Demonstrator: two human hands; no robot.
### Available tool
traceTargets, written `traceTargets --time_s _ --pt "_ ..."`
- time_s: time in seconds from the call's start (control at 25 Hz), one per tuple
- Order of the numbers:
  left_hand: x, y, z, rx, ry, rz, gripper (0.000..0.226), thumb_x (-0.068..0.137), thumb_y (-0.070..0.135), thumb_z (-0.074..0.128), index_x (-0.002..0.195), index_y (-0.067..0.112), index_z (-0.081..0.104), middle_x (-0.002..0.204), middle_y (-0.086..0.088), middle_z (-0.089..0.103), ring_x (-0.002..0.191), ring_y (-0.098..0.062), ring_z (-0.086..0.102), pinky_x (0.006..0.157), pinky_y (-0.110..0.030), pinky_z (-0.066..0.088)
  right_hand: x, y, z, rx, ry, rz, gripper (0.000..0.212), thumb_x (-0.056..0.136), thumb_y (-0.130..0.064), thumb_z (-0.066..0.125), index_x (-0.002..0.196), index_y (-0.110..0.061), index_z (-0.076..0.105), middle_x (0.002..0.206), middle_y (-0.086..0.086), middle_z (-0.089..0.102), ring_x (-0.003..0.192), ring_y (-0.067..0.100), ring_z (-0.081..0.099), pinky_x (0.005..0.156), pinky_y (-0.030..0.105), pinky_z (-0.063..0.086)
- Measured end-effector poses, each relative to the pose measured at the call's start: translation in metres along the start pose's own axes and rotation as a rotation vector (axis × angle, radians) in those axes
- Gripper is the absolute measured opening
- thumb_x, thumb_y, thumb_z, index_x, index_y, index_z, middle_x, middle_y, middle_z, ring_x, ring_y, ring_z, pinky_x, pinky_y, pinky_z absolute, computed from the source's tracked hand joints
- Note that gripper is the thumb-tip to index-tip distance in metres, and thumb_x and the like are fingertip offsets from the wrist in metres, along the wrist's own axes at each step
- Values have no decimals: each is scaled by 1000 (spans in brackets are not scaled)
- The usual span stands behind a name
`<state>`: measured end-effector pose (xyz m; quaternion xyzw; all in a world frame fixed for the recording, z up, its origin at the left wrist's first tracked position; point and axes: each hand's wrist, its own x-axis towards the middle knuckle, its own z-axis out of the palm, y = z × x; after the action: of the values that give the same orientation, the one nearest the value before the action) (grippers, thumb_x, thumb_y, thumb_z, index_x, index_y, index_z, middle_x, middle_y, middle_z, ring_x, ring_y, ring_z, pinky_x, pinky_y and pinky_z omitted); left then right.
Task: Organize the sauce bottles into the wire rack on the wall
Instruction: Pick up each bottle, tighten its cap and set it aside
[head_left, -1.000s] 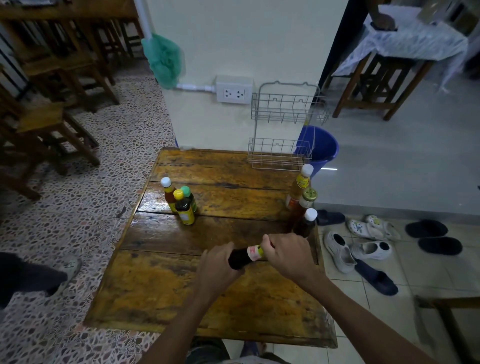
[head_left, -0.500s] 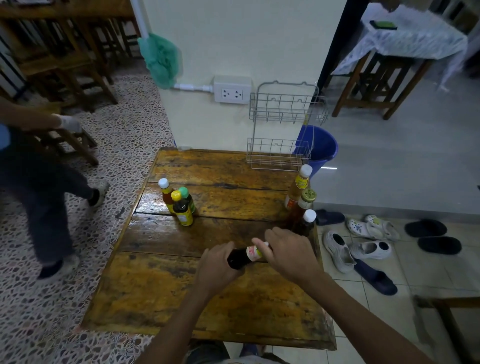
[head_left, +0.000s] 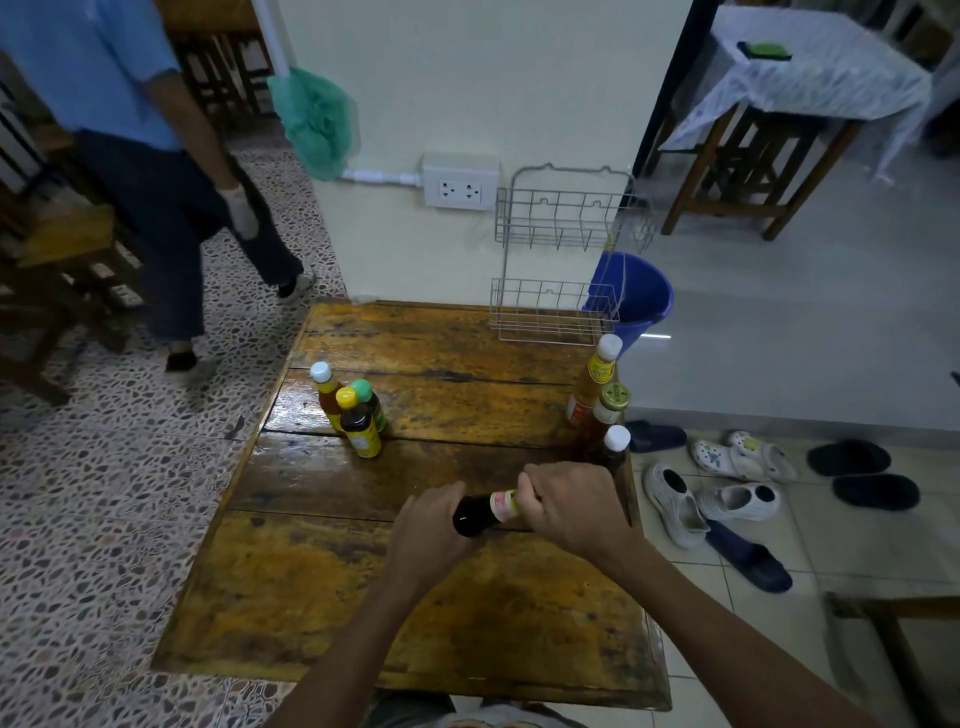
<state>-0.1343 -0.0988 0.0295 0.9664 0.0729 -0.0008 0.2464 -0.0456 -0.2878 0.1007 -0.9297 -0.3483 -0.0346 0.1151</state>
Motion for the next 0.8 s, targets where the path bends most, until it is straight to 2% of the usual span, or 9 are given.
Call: traceTargets --time_s 0.12,0.2,0.28,0.4,0.48,0.52,0.64,0.72,0.8 --pt "-1 2 2 70 37 -22 44 82 73 64 90 32 49 85 13 58 78 -12 57 67 -31 34 -6 2 12 5 -114 148 37 95 -40 44 67 -21 59 56 -4 57 45 8 45 42 23 30" --pt "-1 3 4 145 53 -14 50 79 77 59 91 29 55 87 10 63 81 -15 60 68 -32 37 -10 4 19 -41 -267 143 18 92 -29 60 96 -13 63 77 7 68 59 19 62 49 26 47" --pt "-1 4 8 226 61 6 55 75 79 55 89 26 59 84 8 64 77 -17 62 66 -33 41 -9 9 24 12 -413 156 25 94 -20 60 115 -8 52 96 14 67 80 31 67 62 37 56" --pt "1 5 10 273 109 44 52 74 71 56 90 22 63 84 4 65 76 -20 62 67 -36 47 -5 12 21 254 -573 431 28 101 -36 43 103 -10 52 91 10 61 89 33 60 79 42 51" --pt "5 10 11 267 94 40 45 72 59 68 95 20 65 88 2 67 80 -22 63 70 -37 48 -5 15 20 272 -542 468 46 103 -46 32 103 -8 58 101 19 64 95 39 59 86 45 48" --pt "8 13 12 251 71 22 45 70 52 76 99 20 65 92 2 67 83 -23 64 71 -38 49 -4 16 18 247 -525 447 52 104 -48 29 112 -6 59 109 23 64 97 38 60 87 45 48" --pt "17 17 23 129 -8 -32 47 70 46 87 102 22 61 94 4 67 87 -22 64 72 -38 49 -6 14 0 309 -483 427 43 108 -42 31 137 -15 48 105 13 62 90 23 60 75 34 47" --pt "21 23 30 -79 -55 -23 40 77 49 81 97 26 56 92 7 64 86 -19 63 71 -37 47 -14 15 -6 337 -362 434 38 103 -54 42 106 -23 63 87 -1 64 75 12 61 64 26 42" --pt "24 38 36 -225 -123 -25 34 82 49 77 101 29 57 97 11 66 92 -15 63 81 -37 44 -28 12 -9 433 -210 526 38 92 -67 51 83 -31 55 77 -8 62 68 4 59 58 20 40"
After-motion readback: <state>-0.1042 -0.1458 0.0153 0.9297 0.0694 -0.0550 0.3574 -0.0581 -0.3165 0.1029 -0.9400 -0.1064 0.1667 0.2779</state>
